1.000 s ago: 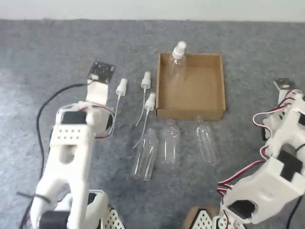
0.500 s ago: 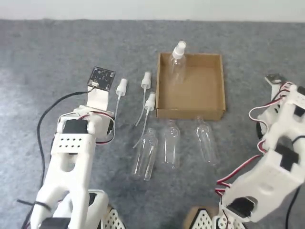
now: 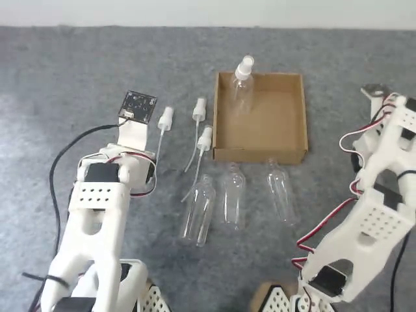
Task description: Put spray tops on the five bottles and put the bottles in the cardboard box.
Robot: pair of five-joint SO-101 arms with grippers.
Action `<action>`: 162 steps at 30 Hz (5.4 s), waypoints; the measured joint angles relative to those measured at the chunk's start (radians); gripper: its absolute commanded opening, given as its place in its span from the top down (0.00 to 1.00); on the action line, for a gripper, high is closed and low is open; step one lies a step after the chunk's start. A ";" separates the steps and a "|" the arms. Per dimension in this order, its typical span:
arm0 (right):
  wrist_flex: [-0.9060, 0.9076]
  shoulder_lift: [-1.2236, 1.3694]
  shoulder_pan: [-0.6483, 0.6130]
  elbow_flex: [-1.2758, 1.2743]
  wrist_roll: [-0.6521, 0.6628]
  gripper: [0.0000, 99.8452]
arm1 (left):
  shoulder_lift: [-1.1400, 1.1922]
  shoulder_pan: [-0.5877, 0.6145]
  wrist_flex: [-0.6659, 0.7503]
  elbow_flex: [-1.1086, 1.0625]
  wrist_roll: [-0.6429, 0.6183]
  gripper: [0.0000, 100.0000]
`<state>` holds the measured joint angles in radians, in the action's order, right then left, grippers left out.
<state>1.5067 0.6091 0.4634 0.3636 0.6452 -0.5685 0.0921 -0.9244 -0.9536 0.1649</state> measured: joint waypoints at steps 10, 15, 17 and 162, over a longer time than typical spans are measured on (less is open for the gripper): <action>0.034 0.057 0.055 0.002 0.044 0.76 | 0.000 -0.038 0.000 0.000 0.000 0.99; 0.034 0.057 0.075 0.002 0.031 0.76 | 0.000 -0.037 0.000 -0.014 0.000 0.99; 0.034 0.057 0.075 0.002 0.031 0.79 | 0.000 -0.038 0.000 -0.014 0.000 0.99; -1.203 -1.511 -1.112 -1.527 -0.523 0.99 | -0.442 -0.359 0.095 0.000 -0.468 0.83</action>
<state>0.3038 -0.9022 -0.6490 -1.1630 0.1220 -1.0104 -0.2670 -0.8293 -0.9536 -0.3030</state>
